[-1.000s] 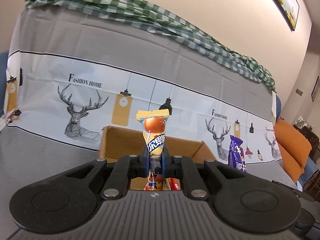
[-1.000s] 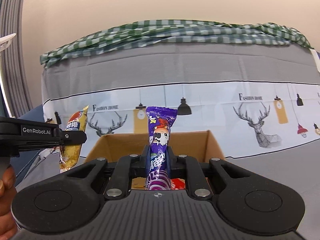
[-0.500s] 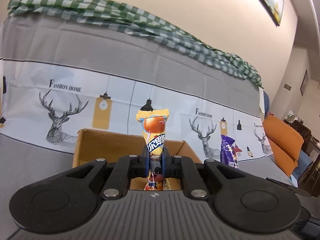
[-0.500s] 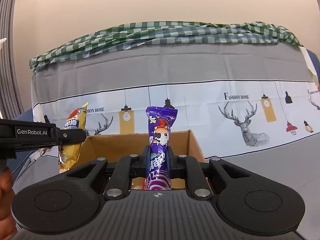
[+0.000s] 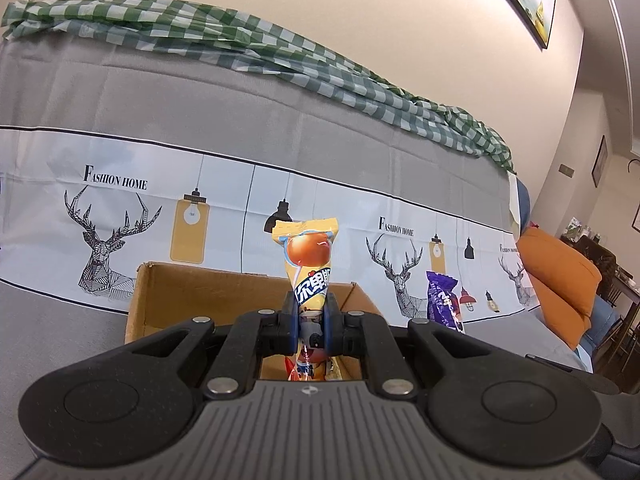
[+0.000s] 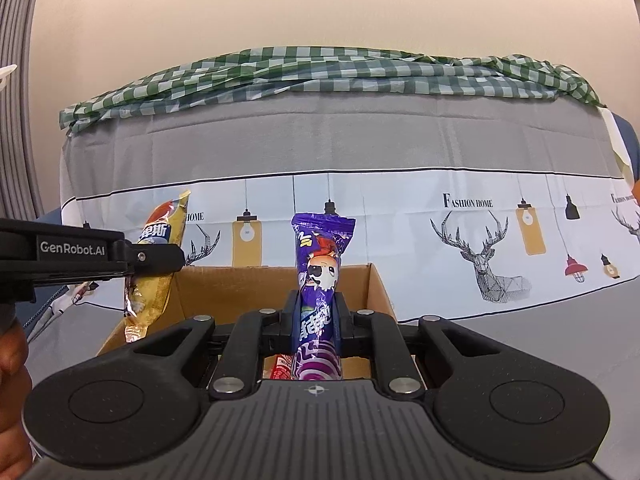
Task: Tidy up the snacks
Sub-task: 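Carry the purple candy bar and yellow snack bag over the box with both tools, then open both tools to drop the purple bar and yellow bag into the box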
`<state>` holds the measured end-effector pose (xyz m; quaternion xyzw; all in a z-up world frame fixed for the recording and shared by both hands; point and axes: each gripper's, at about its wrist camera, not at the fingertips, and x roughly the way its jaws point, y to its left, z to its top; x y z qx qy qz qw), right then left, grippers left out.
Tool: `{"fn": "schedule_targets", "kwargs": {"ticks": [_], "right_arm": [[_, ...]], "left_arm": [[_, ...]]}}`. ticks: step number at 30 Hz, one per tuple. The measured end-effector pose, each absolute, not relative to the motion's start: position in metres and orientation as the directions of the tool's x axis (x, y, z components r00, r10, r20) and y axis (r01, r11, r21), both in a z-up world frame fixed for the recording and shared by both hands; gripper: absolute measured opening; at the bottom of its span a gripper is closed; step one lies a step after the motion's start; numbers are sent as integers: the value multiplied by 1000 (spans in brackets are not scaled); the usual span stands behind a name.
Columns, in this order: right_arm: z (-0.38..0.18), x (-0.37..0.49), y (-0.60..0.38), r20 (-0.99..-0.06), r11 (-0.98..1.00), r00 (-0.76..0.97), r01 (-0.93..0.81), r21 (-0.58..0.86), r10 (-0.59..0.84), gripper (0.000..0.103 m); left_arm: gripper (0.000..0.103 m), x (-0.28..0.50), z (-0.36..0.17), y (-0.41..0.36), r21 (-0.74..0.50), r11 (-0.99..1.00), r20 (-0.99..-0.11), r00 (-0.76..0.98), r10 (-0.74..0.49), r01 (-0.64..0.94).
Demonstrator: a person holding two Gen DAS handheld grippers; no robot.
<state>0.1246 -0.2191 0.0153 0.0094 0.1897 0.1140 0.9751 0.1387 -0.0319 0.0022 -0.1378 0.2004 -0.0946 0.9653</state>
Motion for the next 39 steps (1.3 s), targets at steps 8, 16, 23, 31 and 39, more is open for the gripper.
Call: {"fn": "schedule_targets", "kwargs": {"ticks": [8,16,23,31,39], "right_arm": [[16,123,-218,-364,973,903,-226,52,230,16],[17,121,-217,-358,971,903,-235,50,237,16],[16,122,-218,-357,969,902,-243,49,244,16],[16,123,-210,-386,967,889,-254,30,245,67],[26,117,-216,-407,969,880,-216,117,246,102]], "left_arm": [[12,140,2,-32,-302,945,-361,902,-237,128],[12,141,2,-32,-301,945,-362,902,-236,127],[12,142,2,-31,-308,942,-367,897,-247,133],[47,137,5,-19,-287,950,-364,904,-226,122],[86,101,22,3,-268,956,-355,911,-211,117]]}}
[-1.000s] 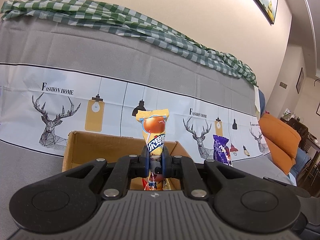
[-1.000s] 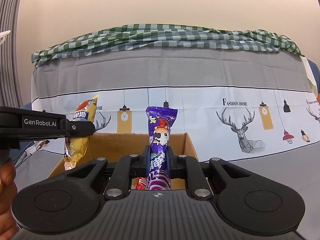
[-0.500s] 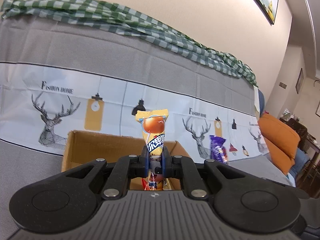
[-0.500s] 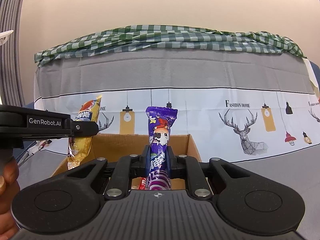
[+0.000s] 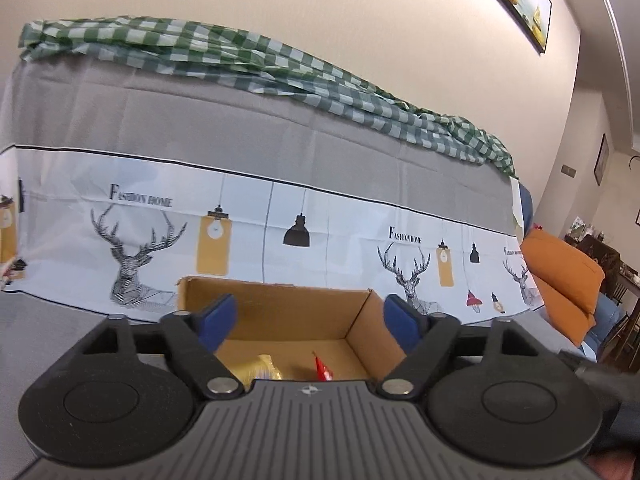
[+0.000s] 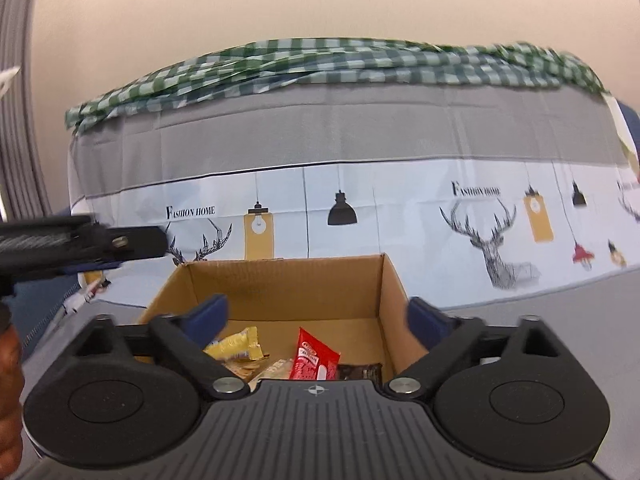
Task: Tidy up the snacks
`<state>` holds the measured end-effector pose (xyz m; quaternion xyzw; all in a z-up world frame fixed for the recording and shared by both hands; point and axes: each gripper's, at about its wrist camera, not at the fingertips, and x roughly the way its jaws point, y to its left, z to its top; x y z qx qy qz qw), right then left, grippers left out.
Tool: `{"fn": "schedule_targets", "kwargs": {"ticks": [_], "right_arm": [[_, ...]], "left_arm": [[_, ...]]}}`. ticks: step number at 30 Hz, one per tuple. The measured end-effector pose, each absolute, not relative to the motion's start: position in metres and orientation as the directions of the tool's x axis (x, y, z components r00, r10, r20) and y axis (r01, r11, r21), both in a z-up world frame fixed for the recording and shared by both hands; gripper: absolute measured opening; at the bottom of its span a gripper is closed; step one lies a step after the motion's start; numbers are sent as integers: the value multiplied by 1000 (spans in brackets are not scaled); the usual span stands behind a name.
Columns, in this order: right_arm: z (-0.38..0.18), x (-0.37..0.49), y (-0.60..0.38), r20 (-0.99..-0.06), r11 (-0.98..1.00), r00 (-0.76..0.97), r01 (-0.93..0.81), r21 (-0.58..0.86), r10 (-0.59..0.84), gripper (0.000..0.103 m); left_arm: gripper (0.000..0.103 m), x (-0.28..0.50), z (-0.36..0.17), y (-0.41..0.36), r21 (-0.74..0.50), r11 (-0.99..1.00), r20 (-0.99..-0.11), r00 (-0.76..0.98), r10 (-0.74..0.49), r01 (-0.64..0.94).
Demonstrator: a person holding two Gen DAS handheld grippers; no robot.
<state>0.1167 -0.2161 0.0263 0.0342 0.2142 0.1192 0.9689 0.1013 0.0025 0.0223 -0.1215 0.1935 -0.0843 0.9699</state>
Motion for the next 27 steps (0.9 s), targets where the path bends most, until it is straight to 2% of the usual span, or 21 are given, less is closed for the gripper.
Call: {"fn": "schedule_targets", "kwargs": {"ticks": [6,8,9,11,14,17,19,22,27], "right_arm": [[51,82,-227,-405,972,885,-188,138,228,102],[51,67,-230,-422,975,881,-175,136,216,102],[50,58,-232,-425,977,881,-166,131,207,102],[41,41,-235,-425,978,883,-159,133,201,102],[23,30,-237,-480,978,854,-143,155,201,102],[19,25,-228,-471,976,855,-190,103,216,102],[14,26,-222,-486,981,854,-191,40,186,102],[9,29,-219,-503,979,843,-204,24,188,102],[3,40,-222,-533,982,827,-181,44,177,102]], "left_arm": [[98,46,40,-7,-155,985,-399,907,-137,81],[99,27,39,-6,-195,979,-414,899,-141,64],[103,17,35,-4,-228,973,-424,895,-135,39],[102,3,22,-6,-272,962,-462,879,-122,-9],[102,-11,-8,-11,-276,961,-511,851,-120,-30],[102,-8,-36,-14,-272,961,-615,778,-129,-55],[102,-3,-40,-10,-278,959,-609,782,-133,-53],[102,6,-43,-12,-169,983,-604,796,-44,-74],[102,17,-50,-4,-220,970,-643,763,-63,-106]]}}
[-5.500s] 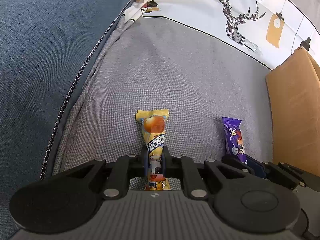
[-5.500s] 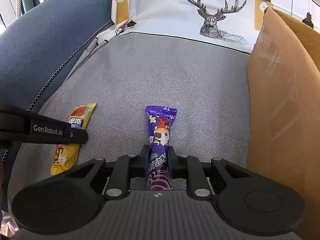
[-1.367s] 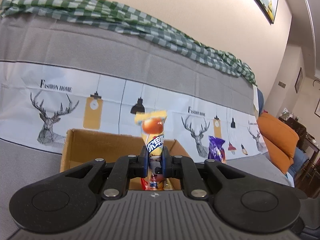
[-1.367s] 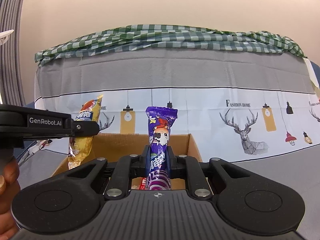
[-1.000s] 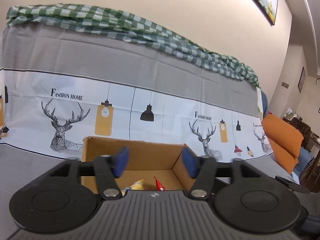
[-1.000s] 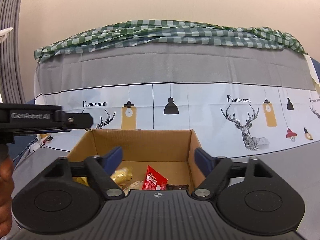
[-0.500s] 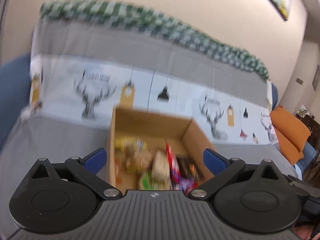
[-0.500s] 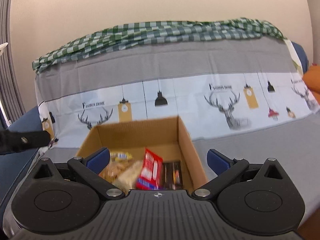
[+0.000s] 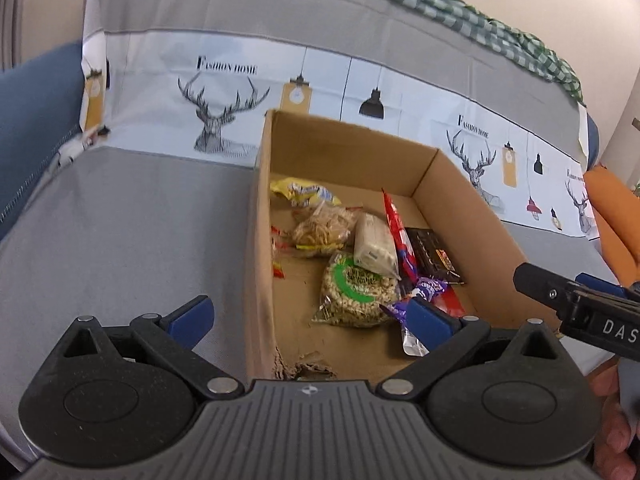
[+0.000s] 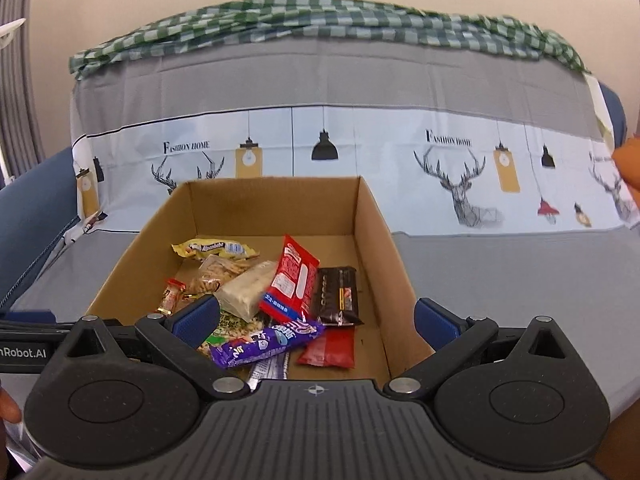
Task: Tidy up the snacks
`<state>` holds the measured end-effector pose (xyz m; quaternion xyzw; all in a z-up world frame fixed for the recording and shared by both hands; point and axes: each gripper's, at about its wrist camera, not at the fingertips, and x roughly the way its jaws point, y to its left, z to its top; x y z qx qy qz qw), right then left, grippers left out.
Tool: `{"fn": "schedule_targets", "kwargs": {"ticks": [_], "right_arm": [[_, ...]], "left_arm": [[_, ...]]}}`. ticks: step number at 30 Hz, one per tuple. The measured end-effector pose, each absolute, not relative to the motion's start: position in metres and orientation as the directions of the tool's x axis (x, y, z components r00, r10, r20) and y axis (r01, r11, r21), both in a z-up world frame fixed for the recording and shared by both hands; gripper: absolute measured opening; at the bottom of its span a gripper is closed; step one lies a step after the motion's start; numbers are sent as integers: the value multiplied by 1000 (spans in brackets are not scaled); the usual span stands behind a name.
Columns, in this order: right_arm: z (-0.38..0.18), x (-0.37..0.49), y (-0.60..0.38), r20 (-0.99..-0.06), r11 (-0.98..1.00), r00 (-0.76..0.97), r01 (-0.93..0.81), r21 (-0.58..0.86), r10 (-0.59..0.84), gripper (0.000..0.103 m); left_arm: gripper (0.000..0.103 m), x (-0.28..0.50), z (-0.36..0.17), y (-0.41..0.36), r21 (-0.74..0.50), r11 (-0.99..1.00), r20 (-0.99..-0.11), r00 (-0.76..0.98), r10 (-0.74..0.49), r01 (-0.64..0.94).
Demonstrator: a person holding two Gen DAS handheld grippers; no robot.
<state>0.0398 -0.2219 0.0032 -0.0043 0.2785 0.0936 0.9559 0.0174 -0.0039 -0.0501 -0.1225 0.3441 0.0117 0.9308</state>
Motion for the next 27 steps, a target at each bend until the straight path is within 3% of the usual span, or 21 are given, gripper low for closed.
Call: {"fn": "schedule_targets", "kwargs": {"ticks": [27], "right_arm": [[-4,41,-211,-532,980,831,-199,-16,160,102]], "left_arm": [[102,23,-51,-14,-202,976,-644,762,-67,-85]]}}
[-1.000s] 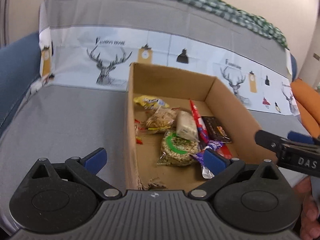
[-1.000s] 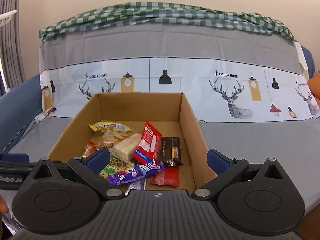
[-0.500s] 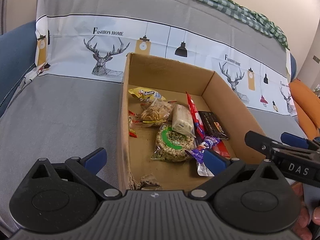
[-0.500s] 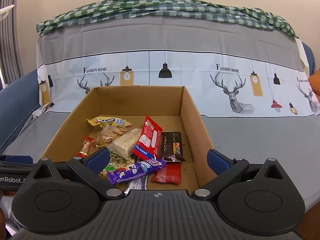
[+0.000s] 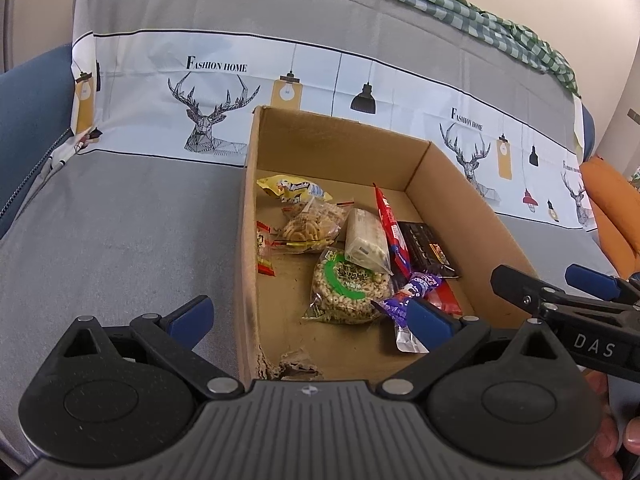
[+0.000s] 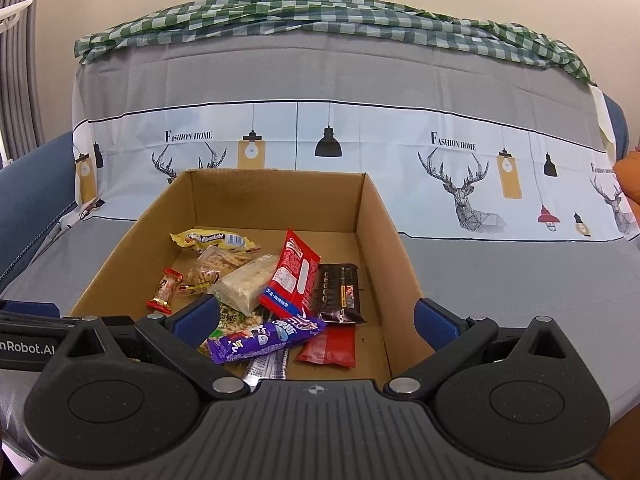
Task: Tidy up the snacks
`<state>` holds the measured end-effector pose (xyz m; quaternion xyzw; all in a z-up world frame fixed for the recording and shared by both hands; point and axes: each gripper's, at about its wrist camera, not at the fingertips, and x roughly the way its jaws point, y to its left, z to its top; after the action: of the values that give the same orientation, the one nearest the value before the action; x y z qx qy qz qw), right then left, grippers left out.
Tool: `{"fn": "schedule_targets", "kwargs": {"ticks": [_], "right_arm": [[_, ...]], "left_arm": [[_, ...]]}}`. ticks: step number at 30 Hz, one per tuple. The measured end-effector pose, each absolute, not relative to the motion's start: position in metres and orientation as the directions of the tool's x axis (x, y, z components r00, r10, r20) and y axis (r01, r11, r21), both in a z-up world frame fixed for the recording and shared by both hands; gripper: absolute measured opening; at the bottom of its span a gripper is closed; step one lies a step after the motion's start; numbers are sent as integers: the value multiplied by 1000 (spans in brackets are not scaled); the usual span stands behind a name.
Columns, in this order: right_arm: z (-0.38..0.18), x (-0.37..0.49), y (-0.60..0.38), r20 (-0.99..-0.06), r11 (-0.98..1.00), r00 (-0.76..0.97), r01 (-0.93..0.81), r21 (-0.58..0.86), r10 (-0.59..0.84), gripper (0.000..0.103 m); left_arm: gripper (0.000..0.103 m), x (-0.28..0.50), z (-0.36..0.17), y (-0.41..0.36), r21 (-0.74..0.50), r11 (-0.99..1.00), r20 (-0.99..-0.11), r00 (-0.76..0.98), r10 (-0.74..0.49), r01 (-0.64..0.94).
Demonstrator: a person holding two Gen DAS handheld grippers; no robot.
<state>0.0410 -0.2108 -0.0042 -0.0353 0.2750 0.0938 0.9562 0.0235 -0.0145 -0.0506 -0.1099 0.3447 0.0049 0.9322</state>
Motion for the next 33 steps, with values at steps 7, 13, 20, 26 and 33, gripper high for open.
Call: {"fn": "schedule_targets", "kwargs": {"ticks": [7,13,20,26,33], "right_arm": [[-4,41,-211,-533,980,831,-199,-20,158,102],[-6,41,-211,-532,980,832,-197,-22,155,102],[-6,42,-211,-537,980,830,-196,-25,152,102],[-6,41,-211,-535,980,831,-195,-28,150,102],[-6,41,-210,-535,981,832,-191,-32,144,102]], "left_arm": [[102,23,-50,-15,-202,976,-641,765,-66,-84],[102,23,-50,-16,-199,977,-639,766,-69,-78],[102,23,-50,-17,-197,978,-635,769,-70,-74],[102,24,-50,-17,-199,977,-637,767,-74,-71],[102,23,-50,-18,-197,978,-634,770,-76,-66]]}}
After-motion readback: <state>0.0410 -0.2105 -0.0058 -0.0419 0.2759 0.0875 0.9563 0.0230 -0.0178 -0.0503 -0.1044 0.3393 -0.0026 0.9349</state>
